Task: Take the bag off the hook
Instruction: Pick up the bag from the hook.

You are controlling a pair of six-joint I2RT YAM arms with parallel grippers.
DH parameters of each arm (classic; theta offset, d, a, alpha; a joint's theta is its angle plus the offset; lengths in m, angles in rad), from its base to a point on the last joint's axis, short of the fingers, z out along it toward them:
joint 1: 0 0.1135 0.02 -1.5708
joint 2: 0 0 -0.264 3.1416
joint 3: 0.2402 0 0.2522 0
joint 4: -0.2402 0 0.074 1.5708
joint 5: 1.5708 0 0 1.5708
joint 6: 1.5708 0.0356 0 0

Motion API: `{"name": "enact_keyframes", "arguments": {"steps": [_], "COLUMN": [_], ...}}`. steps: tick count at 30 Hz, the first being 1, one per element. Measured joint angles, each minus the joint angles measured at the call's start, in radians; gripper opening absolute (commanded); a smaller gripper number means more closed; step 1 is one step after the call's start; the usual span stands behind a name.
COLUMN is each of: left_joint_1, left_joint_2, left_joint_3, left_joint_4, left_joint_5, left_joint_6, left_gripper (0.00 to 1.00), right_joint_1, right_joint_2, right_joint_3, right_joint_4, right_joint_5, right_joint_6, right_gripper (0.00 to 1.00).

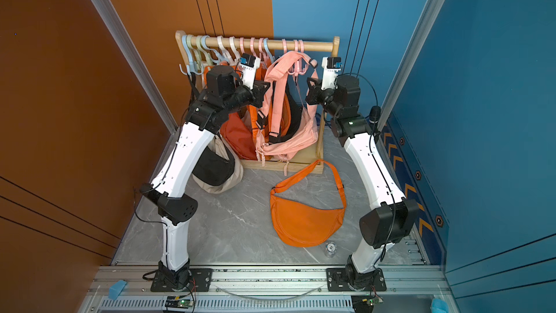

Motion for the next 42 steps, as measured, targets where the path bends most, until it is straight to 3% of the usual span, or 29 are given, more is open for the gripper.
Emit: {"name": "enact_keyframes", "arguments": {"steps": [8, 17, 26, 42], "left_joint_1": [0.039, 0.021, -0.085, -0.257], "left_joint_2": [0.006, -0.028, -0.179, -0.562], "left_joint_3": [0.019, -0.036, -0.197, -0.681], "left_joint_4": [0.016, 0.023, 0.03, 0.149], "left_joint_5": [0.0, -0.008, -0.062, -0.19], "left_joint_6": [-0.037, -0.017, 0.055, 0.121], "left_gripper": [0.0, 0.0, 0.0, 0.0], "right_joint_1": [-0.021, -0.019, 0.006, 0.139], "right_joint_2": [0.074, 0.037, -0.151, -0.554], "right_joint_3": [0.087, 0.033, -0.156, -0.489], "right_joint_4": [-0.007, -0.018, -0.006, -0.023], "right_joint_5": [-0.016, -0.022, -0.012, 0.092], "right_joint_6": [0.027, 0.037, 0.04, 0.019], "right_gripper": [0.0, 0.0, 0.0, 0.0]}}
